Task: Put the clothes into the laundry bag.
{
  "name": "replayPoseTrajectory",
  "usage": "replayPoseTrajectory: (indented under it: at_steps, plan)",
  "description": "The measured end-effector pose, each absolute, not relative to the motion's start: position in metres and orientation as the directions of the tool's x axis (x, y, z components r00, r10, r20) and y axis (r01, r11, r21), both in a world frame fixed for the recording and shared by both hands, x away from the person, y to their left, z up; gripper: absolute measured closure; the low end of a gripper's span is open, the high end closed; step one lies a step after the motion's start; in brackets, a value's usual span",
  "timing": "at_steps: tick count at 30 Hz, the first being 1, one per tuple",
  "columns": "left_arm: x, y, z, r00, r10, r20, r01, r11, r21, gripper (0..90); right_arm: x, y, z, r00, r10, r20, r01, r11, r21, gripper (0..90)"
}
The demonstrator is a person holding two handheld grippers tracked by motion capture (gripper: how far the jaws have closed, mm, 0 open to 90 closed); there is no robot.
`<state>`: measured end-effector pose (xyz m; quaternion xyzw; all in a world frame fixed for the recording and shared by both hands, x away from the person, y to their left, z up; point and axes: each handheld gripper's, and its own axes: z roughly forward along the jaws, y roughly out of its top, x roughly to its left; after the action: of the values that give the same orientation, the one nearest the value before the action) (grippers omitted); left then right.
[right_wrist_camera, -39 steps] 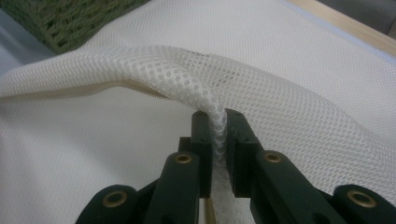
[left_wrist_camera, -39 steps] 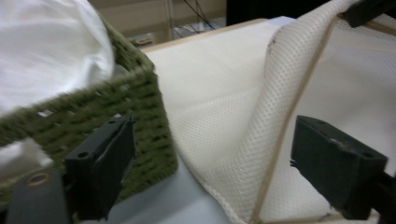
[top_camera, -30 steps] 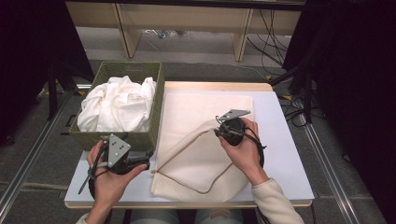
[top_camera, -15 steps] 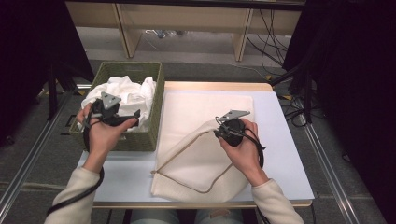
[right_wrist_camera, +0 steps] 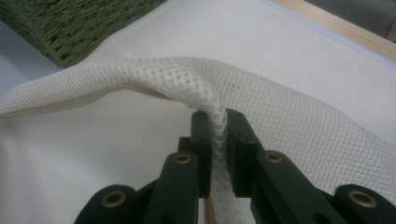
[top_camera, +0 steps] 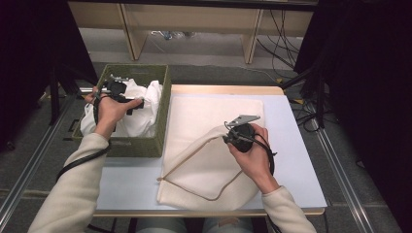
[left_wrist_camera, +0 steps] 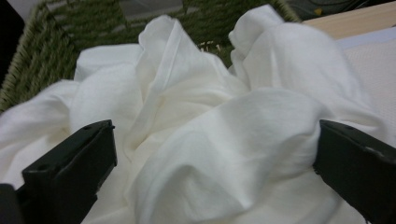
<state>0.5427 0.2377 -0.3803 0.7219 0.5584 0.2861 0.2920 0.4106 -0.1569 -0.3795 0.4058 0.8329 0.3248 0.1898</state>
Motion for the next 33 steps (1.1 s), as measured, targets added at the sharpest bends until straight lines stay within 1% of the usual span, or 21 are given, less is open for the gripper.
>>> replayPoseTrajectory:
  at_steps: [1, 3, 4, 5, 7, 8, 10, 12, 13, 14, 15, 19, 20, 21, 23, 24, 25, 27, 28, 31, 33]
  plan:
    - [0.545, 0.238, -0.384, 0.205, 0.975, 0.084, 0.651, -0.201, 0.732, 0.0, 0.411, -0.158, -0.379, -0.602, 0.797, -0.051, 0.553, 0.462, 0.693, 83.1]
    - [0.548, 0.239, -0.391, 0.191, 0.978, 0.085, 0.672, -0.193, 0.715, 0.0, 0.413, -0.160, -0.380, -0.626, 0.775, -0.082, 0.520, 0.493, 0.697, 83.1]
    - [0.549, 0.238, -0.394, 0.182, 0.980, 0.086, 0.680, -0.189, 0.708, 0.0, 0.411, -0.158, -0.379, -0.595, 0.803, -0.042, 0.562, 0.453, 0.692, 83.0]
    - [0.552, 0.239, -0.398, 0.192, 0.976, 0.102, 0.687, -0.208, 0.696, 0.0, 0.412, -0.159, -0.380, -0.607, 0.793, -0.055, 0.546, 0.466, 0.696, 83.0]
    - [0.558, 0.244, -0.406, 0.230, 0.967, 0.106, 0.703, -0.241, 0.669, 0.0, 0.413, -0.159, -0.380, -0.606, 0.794, -0.046, 0.556, 0.464, 0.690, 82.9]
    - [0.560, 0.245, -0.411, 0.231, 0.968, 0.098, 0.720, -0.238, 0.652, 0.0, 0.413, -0.159, -0.381, -0.604, 0.796, -0.046, 0.558, 0.463, 0.688, 82.9]
    - [0.561, 0.243, -0.420, 0.164, 0.985, 0.057, 0.774, -0.164, 0.612, 0.0, 0.414, -0.160, -0.382, -0.612, 0.789, -0.060, 0.544, 0.475, 0.692, 82.8]
    - [0.564, 0.244, -0.430, 0.144, 0.988, 0.051, 0.798, -0.147, 0.585, 0.0, 0.414, -0.160, -0.382, -0.613, 0.788, -0.060, 0.545, 0.476, 0.690, 82.7]
    - [0.565, 0.245, -0.433, 0.153, 0.987, 0.056, 0.798, -0.157, 0.582, 0.0, 0.415, -0.160, -0.382, -0.614, 0.787, -0.062, 0.544, 0.479, 0.689, 82.7]
    - [0.566, 0.243, -0.435, 0.134, 0.990, 0.046, 0.807, -0.136, 0.575, 0.0, 0.415, -0.160, -0.382, -0.618, 0.783, -0.070, 0.537, 0.485, 0.690, 82.7]
    - [0.567, 0.241, -0.438, 0.134, 0.990, 0.049, 0.808, -0.138, 0.573, 0.0, 0.413, -0.159, -0.382, -0.609, 0.792, -0.053, 0.555, 0.472, 0.685, 82.7]
    - [0.571, 0.236, -0.444, 0.147, 0.985, 0.091, 0.818, -0.172, 0.549, 0.0, 0.413, -0.159, -0.383, -0.608, 0.792, -0.048, 0.561, 0.472, 0.680, 82.3]
    - [0.573, 0.235, -0.446, 0.159, 0.981, 0.114, 0.819, -0.195, 0.540, 0.0, 0.416, -0.160, -0.384, -0.632, 0.771, -0.081, 0.528, 0.504, 0.683, 82.2]
    - [0.573, 0.235, -0.448, 0.160, 0.980, 0.120, 0.821, -0.199, 0.535, 0.0, 0.414, -0.159, -0.384, -0.609, 0.792, -0.053, 0.559, 0.475, 0.680, 82.2]
    - [0.574, 0.235, -0.453, 0.145, 0.983, 0.110, 0.824, -0.182, 0.536, 0.0, 0.413, -0.159, -0.384, -0.607, 0.793, -0.049, 0.562, 0.472, 0.679, 82.1]
    - [0.575, 0.235, -0.454, 0.144, 0.983, 0.112, 0.825, -0.182, 0.534, 0.0, 0.415, -0.161, -0.384, -0.626, 0.776, -0.073, 0.539, 0.499, 0.679, 82.1]
    - [0.575, 0.235, -0.455, 0.142, 0.983, 0.115, 0.828, -0.182, 0.531, 0.5, 0.413, -0.160, -0.383, -0.610, 0.791, -0.050, 0.563, 0.477, 0.675, 82.1]
    - [0.576, 0.235, -0.456, 0.138, 0.984, 0.114, 0.832, -0.178, 0.525, 3.9, 0.413, -0.159, -0.384, -0.606, 0.794, -0.046, 0.567, 0.472, 0.676, 82.1]
    - [0.576, 0.235, -0.455, 0.133, 0.985, 0.109, 0.838, -0.170, 0.519, 6.1, 0.415, -0.161, -0.385, -0.615, 0.786, -0.063, 0.553, 0.487, 0.677, 82.1]
    - [0.578, 0.236, -0.454, 0.134, 0.985, 0.110, 0.843, -0.172, 0.510, 14.3, 0.414, -0.159, -0.385, -0.603, 0.797, -0.043, 0.572, 0.469, 0.673, 82.2]
    - [0.577, 0.236, -0.454, 0.144, 0.983, 0.112, 0.843, -0.182, 0.507, 20.1, 0.414, -0.161, -0.385, -0.615, 0.786, -0.063, 0.555, 0.488, 0.674, 82.2]
